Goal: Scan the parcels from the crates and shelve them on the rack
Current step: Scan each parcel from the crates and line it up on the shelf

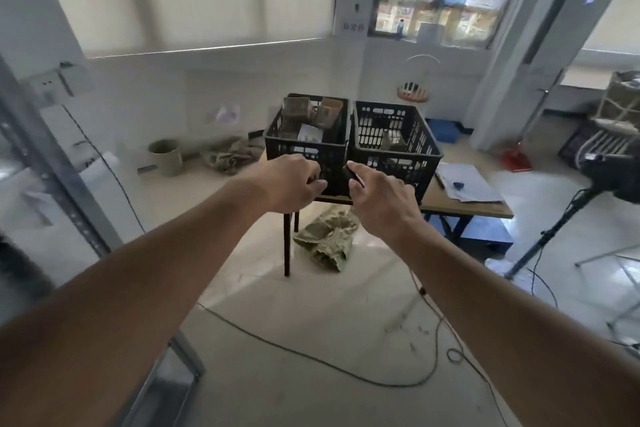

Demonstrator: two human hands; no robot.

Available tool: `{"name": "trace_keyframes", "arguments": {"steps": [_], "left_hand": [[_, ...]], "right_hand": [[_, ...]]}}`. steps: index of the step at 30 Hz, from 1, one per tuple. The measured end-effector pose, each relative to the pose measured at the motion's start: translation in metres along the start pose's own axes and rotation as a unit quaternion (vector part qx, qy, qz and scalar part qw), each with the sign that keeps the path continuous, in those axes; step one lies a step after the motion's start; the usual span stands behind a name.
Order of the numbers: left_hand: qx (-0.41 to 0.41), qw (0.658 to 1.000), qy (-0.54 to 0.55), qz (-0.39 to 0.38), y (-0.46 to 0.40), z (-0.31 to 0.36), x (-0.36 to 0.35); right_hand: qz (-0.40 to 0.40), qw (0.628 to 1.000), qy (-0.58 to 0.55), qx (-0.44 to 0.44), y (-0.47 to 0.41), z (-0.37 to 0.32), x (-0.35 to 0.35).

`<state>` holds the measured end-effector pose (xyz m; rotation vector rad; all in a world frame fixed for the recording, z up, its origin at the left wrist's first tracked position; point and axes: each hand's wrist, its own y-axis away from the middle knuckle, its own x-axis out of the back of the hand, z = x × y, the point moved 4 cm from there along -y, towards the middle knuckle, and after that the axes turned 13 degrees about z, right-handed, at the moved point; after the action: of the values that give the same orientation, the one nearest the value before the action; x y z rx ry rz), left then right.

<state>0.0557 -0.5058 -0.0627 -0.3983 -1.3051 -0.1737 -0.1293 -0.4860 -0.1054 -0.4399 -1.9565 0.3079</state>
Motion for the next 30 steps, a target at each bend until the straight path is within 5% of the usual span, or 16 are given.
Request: {"name": "trace_keyframes", "arguments": {"steps": [13, 30], "left_hand": [[-0.115, 0.992, 0.008, -0.058, -0.243, 0.079, -0.101], [-0.025, 0.993, 0.019, -0.111, -0.513, 0.114, -0.206]], "right_hand": [[0.068, 0.991, 0.052, -0.105, -0.161, 0.175, -0.047], [0.015, 0.994, 0.008, -0.105, -0.395, 0.349, -0.149]]}}
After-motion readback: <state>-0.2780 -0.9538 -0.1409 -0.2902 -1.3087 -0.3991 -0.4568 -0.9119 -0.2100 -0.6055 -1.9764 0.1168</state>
